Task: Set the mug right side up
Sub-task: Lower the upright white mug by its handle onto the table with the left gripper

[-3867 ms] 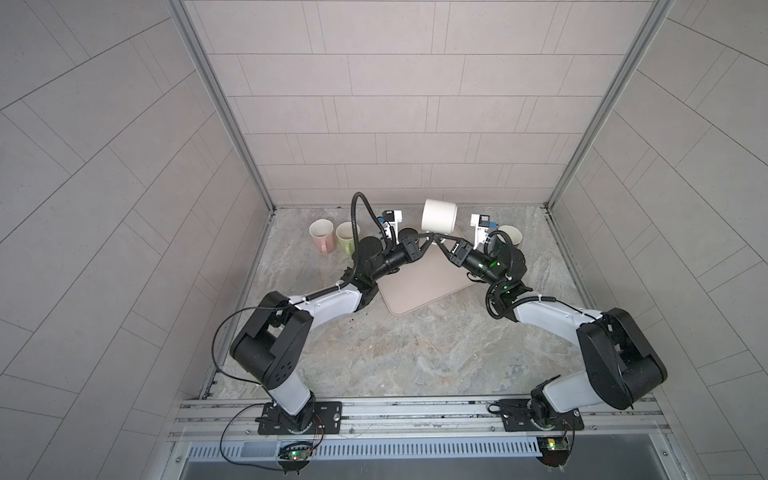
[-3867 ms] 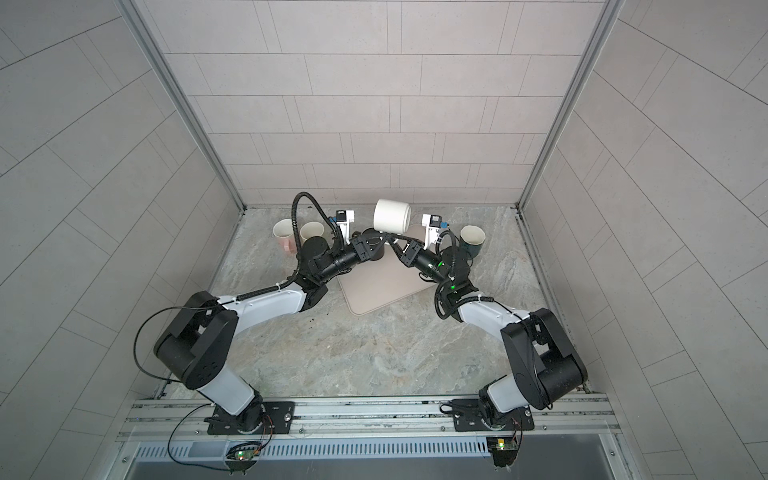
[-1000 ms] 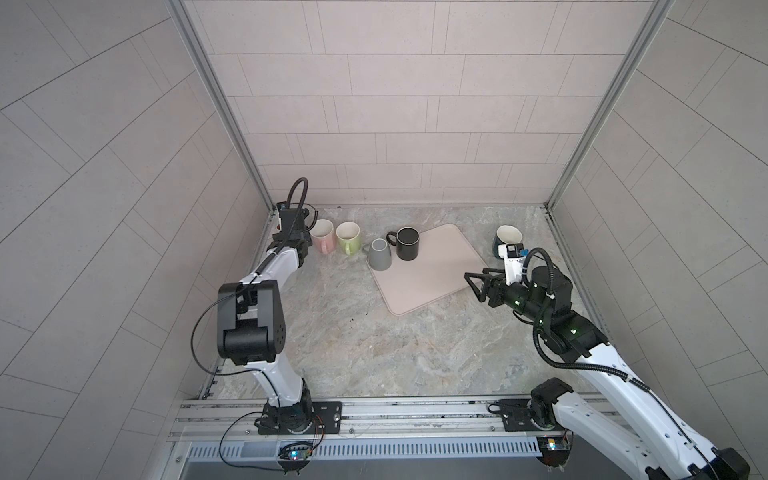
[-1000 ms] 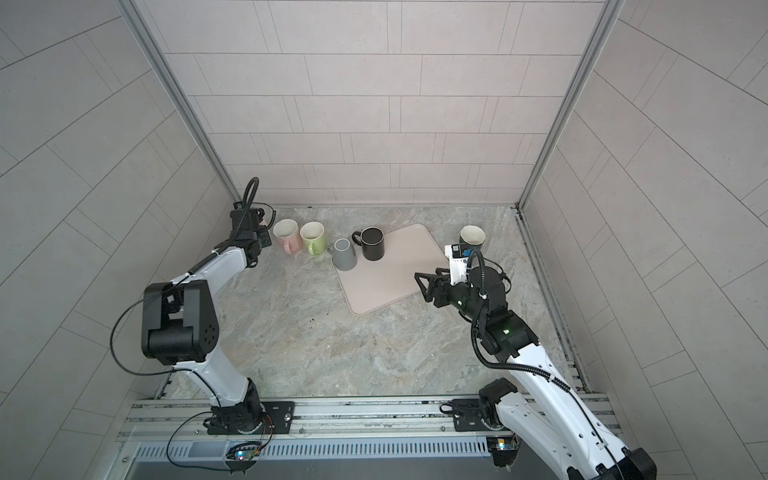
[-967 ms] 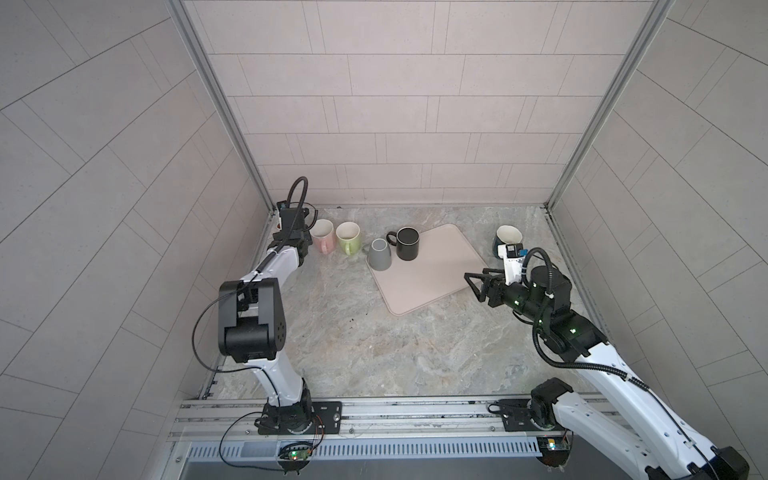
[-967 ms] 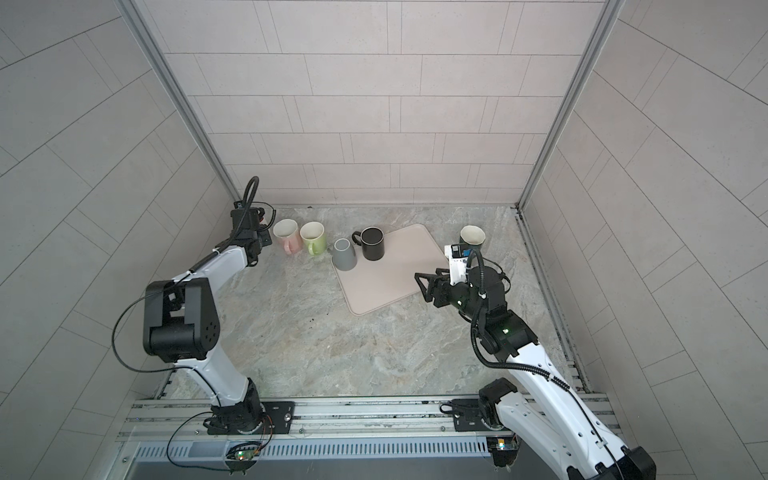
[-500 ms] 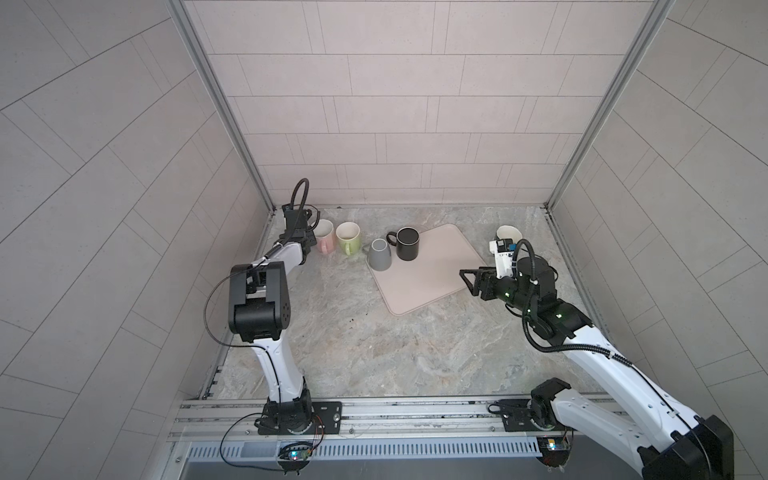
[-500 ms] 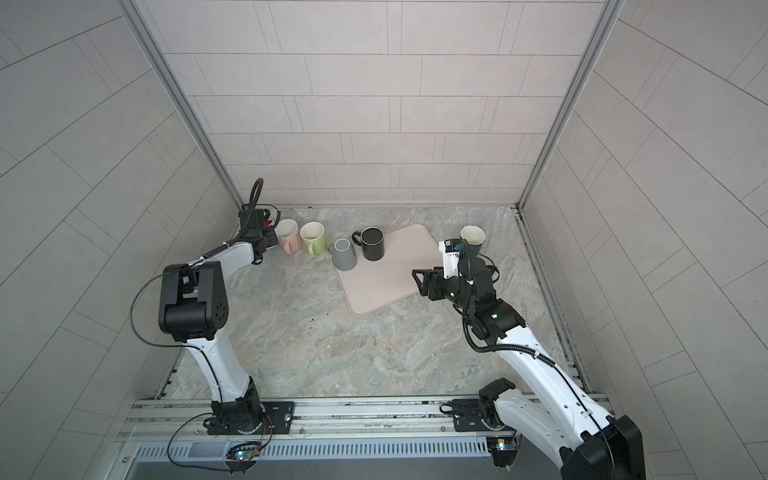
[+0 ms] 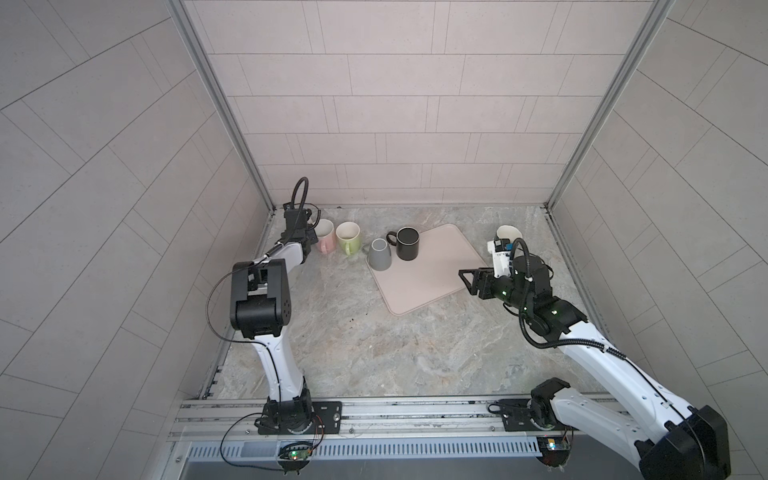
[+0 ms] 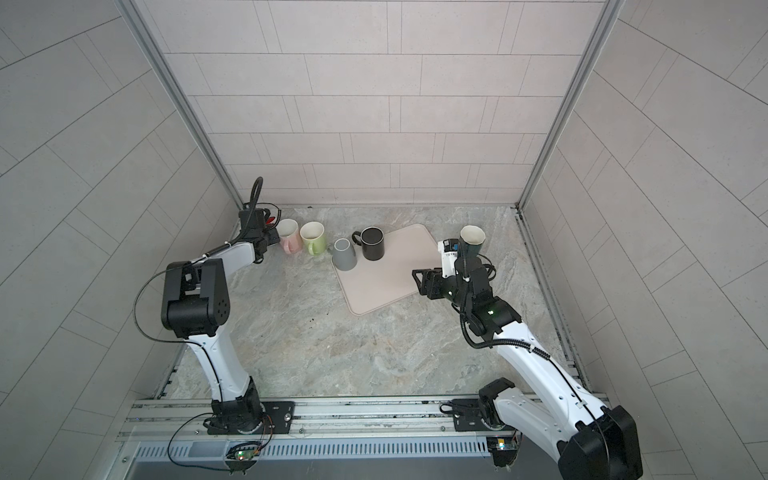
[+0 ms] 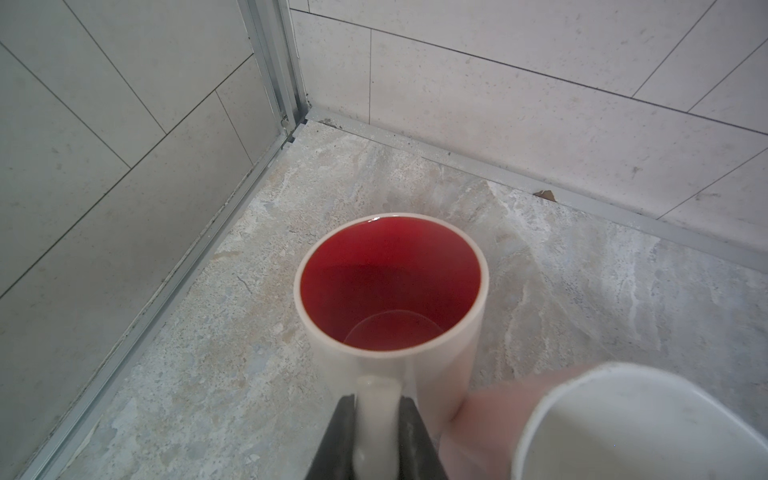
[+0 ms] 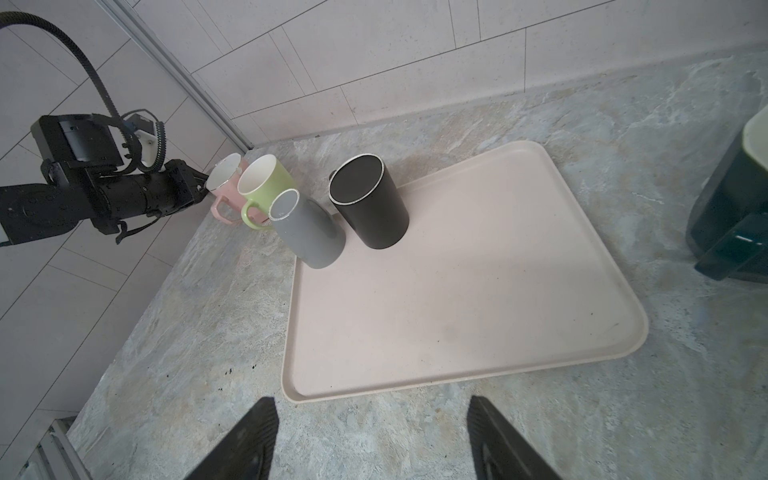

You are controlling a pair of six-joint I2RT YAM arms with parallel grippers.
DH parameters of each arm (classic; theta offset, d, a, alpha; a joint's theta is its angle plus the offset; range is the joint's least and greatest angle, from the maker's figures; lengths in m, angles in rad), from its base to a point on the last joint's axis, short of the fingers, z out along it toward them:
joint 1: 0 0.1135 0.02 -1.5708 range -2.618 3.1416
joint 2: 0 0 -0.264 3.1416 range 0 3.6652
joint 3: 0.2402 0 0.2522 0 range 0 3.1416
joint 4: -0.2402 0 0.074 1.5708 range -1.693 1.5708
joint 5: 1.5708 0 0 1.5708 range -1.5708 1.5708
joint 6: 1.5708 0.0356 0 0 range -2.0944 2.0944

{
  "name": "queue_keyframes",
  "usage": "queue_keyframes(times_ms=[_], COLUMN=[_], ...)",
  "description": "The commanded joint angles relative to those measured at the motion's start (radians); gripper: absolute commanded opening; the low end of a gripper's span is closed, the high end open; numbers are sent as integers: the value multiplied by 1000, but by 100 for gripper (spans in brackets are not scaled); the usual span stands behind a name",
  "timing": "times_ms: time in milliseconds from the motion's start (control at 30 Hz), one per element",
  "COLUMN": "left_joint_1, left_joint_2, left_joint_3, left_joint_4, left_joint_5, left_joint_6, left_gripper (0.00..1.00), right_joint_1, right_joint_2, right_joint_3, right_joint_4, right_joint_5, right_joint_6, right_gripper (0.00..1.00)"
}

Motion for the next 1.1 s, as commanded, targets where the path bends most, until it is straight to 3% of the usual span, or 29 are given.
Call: queue_keyframes(times_ms=[0, 233, 567, 1067], left_joint_1=[-16, -20, 20, 46], left_joint_2=[8, 12, 35, 66], left_joint_3=[34, -14, -49, -41], left_joint_4=[75, 81, 103, 67], left_joint_5=[-38, -115, -91, -108], left_joint_6=[61, 90, -33, -50], left_gripper=[0, 0, 0, 0], right_joint_1=[2, 2, 2, 2], right_joint_2=[-8, -12, 1, 1], right_joint_3=[12, 10, 28, 29], right_joint_4=[9, 4, 0, 0], right_joint_5=[12, 10, -3, 4], right_joint_6=[5, -5, -21, -28], right_gripper=[73, 73, 73, 73])
